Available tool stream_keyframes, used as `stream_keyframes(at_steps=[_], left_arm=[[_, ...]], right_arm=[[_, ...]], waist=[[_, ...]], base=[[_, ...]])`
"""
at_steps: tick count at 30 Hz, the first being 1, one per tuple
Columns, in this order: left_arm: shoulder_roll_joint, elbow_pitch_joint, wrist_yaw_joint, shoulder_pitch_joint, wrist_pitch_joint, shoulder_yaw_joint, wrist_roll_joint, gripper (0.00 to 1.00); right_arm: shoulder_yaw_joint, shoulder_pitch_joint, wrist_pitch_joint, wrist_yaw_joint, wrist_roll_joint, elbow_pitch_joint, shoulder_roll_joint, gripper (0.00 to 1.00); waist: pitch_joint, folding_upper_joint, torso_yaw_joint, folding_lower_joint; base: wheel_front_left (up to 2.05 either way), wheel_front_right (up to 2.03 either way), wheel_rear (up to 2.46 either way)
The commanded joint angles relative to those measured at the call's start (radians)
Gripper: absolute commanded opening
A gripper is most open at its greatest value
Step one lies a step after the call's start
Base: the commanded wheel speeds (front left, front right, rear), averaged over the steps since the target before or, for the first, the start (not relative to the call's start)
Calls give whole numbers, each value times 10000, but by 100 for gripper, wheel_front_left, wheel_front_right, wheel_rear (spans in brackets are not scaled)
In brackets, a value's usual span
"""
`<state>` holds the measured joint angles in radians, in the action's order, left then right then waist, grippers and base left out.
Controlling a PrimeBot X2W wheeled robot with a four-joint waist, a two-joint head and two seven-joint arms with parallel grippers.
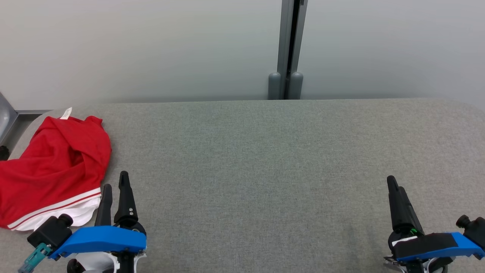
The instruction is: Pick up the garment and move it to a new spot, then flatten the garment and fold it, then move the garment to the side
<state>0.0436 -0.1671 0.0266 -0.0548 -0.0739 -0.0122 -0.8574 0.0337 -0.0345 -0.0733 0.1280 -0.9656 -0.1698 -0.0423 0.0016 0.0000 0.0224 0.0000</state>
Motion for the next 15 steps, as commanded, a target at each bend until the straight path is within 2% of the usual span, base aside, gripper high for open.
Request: stream_keyframes(at_steps=[1, 15], left_arm=[[85, 92, -35, -144, -106, -61, 418, 100], [133, -100, -133, -41, -537, -280, 2251, 100]], right_arm=[[-34, 37, -110, 24, 348, 129, -66, 100], [-202, 150, -542, 26, 2171, 65, -78, 100]], waist=[[-5, 0, 11, 0], [-35, 0, 66, 0]], base=[[0, 0, 0], [0, 0, 0]])
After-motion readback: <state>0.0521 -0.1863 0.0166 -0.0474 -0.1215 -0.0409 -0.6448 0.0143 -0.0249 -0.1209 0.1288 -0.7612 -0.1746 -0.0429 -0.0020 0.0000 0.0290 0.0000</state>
